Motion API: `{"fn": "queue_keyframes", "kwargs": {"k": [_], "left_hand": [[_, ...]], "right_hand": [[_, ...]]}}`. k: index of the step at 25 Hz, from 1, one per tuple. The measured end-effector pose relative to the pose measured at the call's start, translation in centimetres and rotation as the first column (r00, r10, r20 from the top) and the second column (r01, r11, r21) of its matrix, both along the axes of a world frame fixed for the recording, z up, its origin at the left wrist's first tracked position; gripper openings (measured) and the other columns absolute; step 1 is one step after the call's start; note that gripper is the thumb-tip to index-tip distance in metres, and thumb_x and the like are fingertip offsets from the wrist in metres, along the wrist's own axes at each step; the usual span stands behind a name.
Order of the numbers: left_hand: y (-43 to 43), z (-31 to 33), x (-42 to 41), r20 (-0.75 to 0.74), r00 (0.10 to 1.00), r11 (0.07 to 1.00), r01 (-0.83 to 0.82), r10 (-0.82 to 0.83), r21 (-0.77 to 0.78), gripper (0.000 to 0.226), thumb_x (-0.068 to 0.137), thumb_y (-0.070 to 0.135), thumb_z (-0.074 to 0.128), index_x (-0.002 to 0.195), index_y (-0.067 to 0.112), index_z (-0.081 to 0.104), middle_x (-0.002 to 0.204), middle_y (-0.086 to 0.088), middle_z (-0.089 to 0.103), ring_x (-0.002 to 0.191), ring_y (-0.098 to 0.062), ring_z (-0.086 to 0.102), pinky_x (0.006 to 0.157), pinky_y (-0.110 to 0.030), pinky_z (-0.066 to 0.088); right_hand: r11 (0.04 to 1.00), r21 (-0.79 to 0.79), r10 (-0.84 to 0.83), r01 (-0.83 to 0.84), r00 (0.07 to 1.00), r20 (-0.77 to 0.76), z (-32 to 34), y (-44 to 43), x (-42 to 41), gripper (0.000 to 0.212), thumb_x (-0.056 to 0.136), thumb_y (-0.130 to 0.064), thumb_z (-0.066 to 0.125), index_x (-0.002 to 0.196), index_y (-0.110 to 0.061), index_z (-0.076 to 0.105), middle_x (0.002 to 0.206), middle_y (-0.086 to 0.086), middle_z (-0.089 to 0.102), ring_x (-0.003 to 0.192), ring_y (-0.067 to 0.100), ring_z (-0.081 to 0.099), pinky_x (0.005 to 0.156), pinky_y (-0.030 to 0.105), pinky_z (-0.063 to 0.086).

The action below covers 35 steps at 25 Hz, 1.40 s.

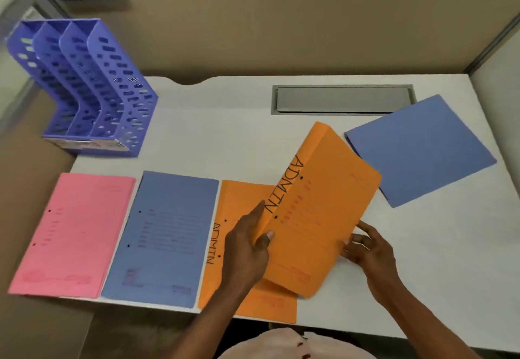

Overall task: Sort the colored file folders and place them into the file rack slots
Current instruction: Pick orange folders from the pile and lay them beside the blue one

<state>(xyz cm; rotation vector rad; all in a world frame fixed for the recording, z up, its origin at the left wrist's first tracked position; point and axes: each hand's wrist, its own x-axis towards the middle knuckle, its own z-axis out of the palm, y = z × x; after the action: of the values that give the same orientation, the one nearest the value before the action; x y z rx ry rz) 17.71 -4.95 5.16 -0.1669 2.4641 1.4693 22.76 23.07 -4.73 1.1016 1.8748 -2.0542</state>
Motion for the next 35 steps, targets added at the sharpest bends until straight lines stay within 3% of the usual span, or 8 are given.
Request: {"fn": "queue_keyframes", "kwargs": {"k": [2,4,6,9,12,19,26,35], "left_hand": [[-3.5,-1.3,0.6,0.054,0.997,0.998,-0.050,0.051,-0.024,0.064,0.098,0.018,0.070,0.154,0.039,0.046,0.147,0.014,0.058,0.131,-0.009,0.055,0.110,-0.034,0.050],[-6.6,-2.4,1.2,0.103,0.992,0.996,-0.071,0.076,-0.045,0.064,0.099,0.020,0.069,0.155,0.038,0.044,0.147,0.012,0.057,0.128,-0.012,0.057,0.104,-0.030,0.051],[-8.6,-3.4,1.7,0.131,0.988,0.996,-0.070,0.078,-0.063,0.064,0.100,0.019,0.068,0.156,0.037,0.042,0.140,0.015,0.057,0.121,-0.010,0.057,0.098,-0.026,0.052],[-10.7,-5.2,2.7,0.163,0.985,0.993,-0.029,0.047,-0.117,0.055,0.100,0.019,0.067,0.150,0.034,0.050,0.122,0.019,0.062,0.115,-0.011,0.061,0.103,-0.037,0.052],[-11.9,-6.7,3.9,0.189,0.982,0.983,0.008,0.027,-0.184,0.045,0.097,0.020,0.069,0.140,0.031,0.058,0.115,0.011,0.063,0.113,-0.016,0.063,0.098,-0.036,0.053],[-13.6,-8.8,3.8,0.215,0.976,0.961,0.020,0.041,-0.275,0.042,0.091,0.025,0.077,0.131,0.027,0.064,0.111,0.004,0.058,0.107,-0.017,0.060,0.097,-0.042,0.055],[-13.7,-9.7,3.0,0.212,0.975,0.949,0.007,0.062,-0.314,0.038,0.090,0.030,0.078,0.125,0.025,0.066,0.107,0.007,0.053,0.106,-0.017,0.059,0.091,-0.036,0.054],[-13.7,-10.5,2.9,0.176,0.976,0.943,-0.063,0.126,-0.326,0.030,0.090,0.027,0.078,0.118,0.021,0.069,0.102,0.008,0.054,0.100,-0.016,0.058,0.086,-0.033,0.051]], "right_hand": [[0.996,0.040,0.078,-0.079,0.997,0.023,0.0,-2.9,0.4,0.055,0.089,-0.011,0.083,0.136,-0.033,0.066,0.107,0.004,0.081,0.101,0.028,0.079,0.087,0.045,0.066],[0.991,0.074,0.112,-0.113,0.994,0.018,0.2,-5.7,0.6,0.061,0.088,-0.012,0.084,0.142,-0.030,0.061,0.107,0.005,0.080,0.102,0.025,0.078,0.085,0.041,0.064],[0.984,0.122,0.127,-0.128,0.992,0.012,0.4,-8.2,0.9,0.066,0.090,-0.012,0.083,0.149,-0.026,0.056,0.108,0.007,0.078,0.104,0.025,0.076,0.093,0.048,0.062],[0.944,0.266,0.183,-0.195,0.981,0.069,0.3,-11.0,1.2,0.070,0.095,-0.015,0.079,0.157,-0.021,0.047,0.109,0.009,0.073,0.109,0.031,0.071,0.103,0.059,0.056],[0.902,0.355,0.220,-0.247,0.969,0.115,0.0,-12.6,1.7,0.069,0.097,-0.017,0.076,0.159,-0.021,0.045,0.112,0.006,0.070,0.108,0.030,0.068,0.103,0.058,0.056],[0.847,0.413,0.300,-0.336,0.942,0.151,-1.2,-14.5,1.8,0.074,0.098,-0.022,0.076,0.163,-0.022,0.040,0.115,0.006,0.072,0.104,0.027,0.070,0.096,0.055,0.060],[0.792,0.463,0.335,-0.398,0.917,0.215,-2.1,-16.1,0.8,0.086,0.099,-0.029,0.073,0.168,-0.017,0.022,0.141,0.015,0.065,0.121,0.039,0.068,0.104,0.061,0.055],[0.755,0.556,0.257,-0.349,0.936,0.239,-3.1,-17.2,0.1,0.062,0.099,-0.031,0.074,0.150,-0.015,0.042,0.140,0.013,0.065,0.119,0.034,0.069,0.100,0.055,0.058]]}}
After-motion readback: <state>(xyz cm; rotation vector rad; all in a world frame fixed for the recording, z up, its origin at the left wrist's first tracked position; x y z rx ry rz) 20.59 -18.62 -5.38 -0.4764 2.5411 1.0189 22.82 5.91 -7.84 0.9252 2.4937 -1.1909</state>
